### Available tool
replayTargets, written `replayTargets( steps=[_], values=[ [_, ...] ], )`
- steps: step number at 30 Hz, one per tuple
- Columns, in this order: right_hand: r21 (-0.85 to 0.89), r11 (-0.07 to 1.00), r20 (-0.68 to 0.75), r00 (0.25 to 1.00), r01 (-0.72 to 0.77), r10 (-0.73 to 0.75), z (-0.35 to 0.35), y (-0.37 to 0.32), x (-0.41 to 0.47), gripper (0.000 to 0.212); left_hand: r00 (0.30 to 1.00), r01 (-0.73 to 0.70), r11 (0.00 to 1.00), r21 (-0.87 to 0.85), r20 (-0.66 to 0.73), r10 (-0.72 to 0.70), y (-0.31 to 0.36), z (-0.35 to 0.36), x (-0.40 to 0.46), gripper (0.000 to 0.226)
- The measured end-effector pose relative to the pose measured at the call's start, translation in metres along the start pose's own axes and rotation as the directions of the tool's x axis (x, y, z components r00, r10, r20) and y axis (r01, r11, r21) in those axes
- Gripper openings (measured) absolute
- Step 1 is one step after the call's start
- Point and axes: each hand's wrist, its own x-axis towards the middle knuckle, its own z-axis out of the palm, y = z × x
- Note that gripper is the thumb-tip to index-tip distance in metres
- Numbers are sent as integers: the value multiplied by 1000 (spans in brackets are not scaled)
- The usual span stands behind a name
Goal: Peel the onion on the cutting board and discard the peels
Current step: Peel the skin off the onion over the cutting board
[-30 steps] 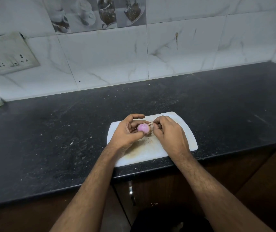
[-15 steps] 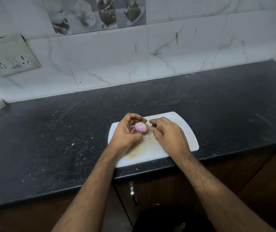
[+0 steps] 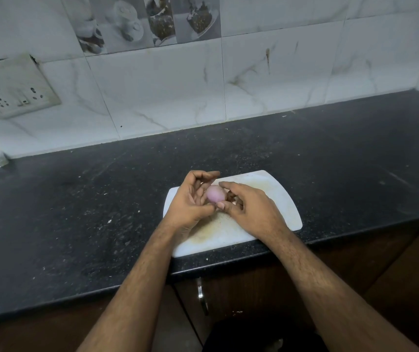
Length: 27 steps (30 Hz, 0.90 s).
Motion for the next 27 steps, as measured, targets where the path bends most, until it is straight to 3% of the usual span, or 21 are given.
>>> replayTargets(
  steps=[3, 7, 12, 17, 27],
  values=[
    [27, 999, 23, 1000, 19, -20, 0, 2, 0, 53, 999, 34, 999, -32, -2, -34, 2, -1, -1, 74],
    [101, 995, -15, 1000, -13, 15, -1, 4, 0, 55, 997, 77, 997, 11, -8, -77, 4, 3, -3, 61],
    [8, 998, -27, 997, -70, 70, 1, 3, 1, 52, 995, 94, 989, 111, 28, -98, 4, 5, -3, 58],
    [17, 996, -24, 996, -86, 86, 1, 3, 1, 43, 992, 127, 990, 65, 12, -128, 5, 9, -3, 63],
    [33, 996, 14, 997, -79, 79, 1, 3, 0, 43, 994, 89, 992, 94, -66, -83, 7, 7, -4, 61]
  ],
)
